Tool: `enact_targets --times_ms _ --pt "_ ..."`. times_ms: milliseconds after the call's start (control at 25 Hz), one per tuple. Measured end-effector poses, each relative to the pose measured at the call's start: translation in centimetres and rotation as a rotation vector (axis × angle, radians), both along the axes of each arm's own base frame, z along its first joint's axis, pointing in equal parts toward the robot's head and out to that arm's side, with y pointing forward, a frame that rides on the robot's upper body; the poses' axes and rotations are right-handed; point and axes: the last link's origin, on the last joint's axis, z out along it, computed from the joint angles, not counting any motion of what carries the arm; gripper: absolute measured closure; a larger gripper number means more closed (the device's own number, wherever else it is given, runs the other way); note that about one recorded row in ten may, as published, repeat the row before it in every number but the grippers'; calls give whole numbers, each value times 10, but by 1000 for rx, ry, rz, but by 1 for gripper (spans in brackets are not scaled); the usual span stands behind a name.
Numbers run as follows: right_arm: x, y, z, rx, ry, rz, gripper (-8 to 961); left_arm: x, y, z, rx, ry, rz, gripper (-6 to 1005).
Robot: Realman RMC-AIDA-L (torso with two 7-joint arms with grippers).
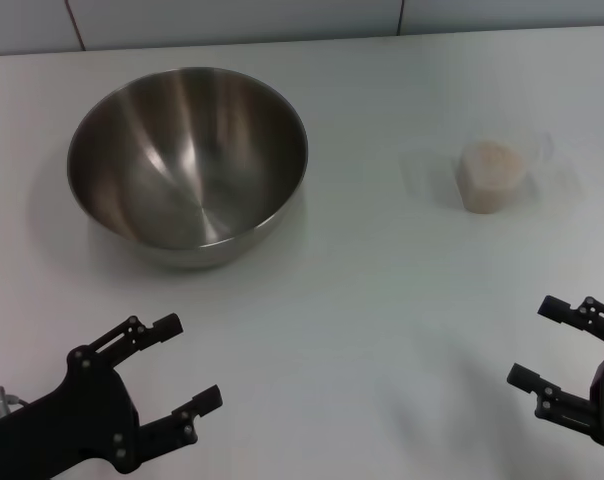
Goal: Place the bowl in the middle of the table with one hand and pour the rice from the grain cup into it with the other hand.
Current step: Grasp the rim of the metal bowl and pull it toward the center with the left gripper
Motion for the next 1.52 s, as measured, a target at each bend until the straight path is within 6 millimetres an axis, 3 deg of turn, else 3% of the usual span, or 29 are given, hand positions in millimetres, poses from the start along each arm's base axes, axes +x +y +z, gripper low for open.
enact_targets --times_ms 1520 --pt "-1 6 1 12 -10 12 171 3 8 2 18 -9 -3 173"
